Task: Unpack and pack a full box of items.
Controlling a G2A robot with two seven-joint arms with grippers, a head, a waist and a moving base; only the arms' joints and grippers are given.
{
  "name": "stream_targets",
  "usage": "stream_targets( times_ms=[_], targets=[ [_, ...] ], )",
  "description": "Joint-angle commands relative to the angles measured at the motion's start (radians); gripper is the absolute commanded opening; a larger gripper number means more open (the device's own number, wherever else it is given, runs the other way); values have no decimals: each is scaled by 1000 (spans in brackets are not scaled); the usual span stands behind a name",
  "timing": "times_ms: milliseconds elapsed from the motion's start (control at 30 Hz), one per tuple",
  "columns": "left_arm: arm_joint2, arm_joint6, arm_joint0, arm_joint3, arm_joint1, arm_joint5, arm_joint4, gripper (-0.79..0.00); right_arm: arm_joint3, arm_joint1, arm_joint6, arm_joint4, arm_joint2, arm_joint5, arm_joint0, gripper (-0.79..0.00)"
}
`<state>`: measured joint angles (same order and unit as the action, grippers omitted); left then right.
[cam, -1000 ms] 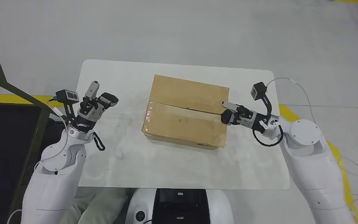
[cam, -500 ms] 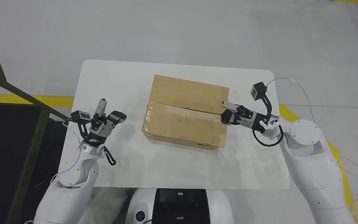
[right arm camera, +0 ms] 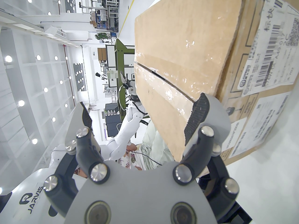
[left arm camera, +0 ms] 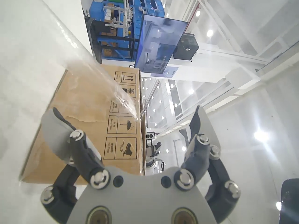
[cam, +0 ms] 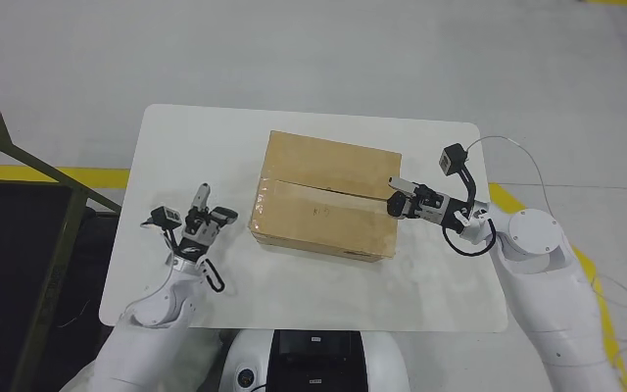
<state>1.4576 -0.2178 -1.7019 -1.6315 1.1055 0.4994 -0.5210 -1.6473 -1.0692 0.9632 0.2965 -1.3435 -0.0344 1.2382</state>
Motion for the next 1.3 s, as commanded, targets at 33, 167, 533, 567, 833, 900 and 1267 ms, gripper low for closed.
stream_targets(
  times_ms=[33,167,533,567,833,900,1267],
  targets=[
    [-17,36,35,30,8,12,14,0,0,0,0,0,0,0,0,0],
    [-42,86,75,64,18,2,52,0,0,0,0,0,0,0,0,0],
    [-66,147,133,124,39,-28,65,-179,0,0,0,0,0,0,0,0],
    [-63,155,133,127,40,-25,68,-219,0,0,0,0,0,0,0,0],
    [-48,191,131,134,49,-35,77,-434,0,0,0,0,0,0,0,0],
    [-45,189,128,134,51,-40,76,-437,0,0,0,0,0,0,0,0],
    [-24,189,134,150,61,-62,64,-545,0,0,0,0,0,0,0,0]
  ],
)
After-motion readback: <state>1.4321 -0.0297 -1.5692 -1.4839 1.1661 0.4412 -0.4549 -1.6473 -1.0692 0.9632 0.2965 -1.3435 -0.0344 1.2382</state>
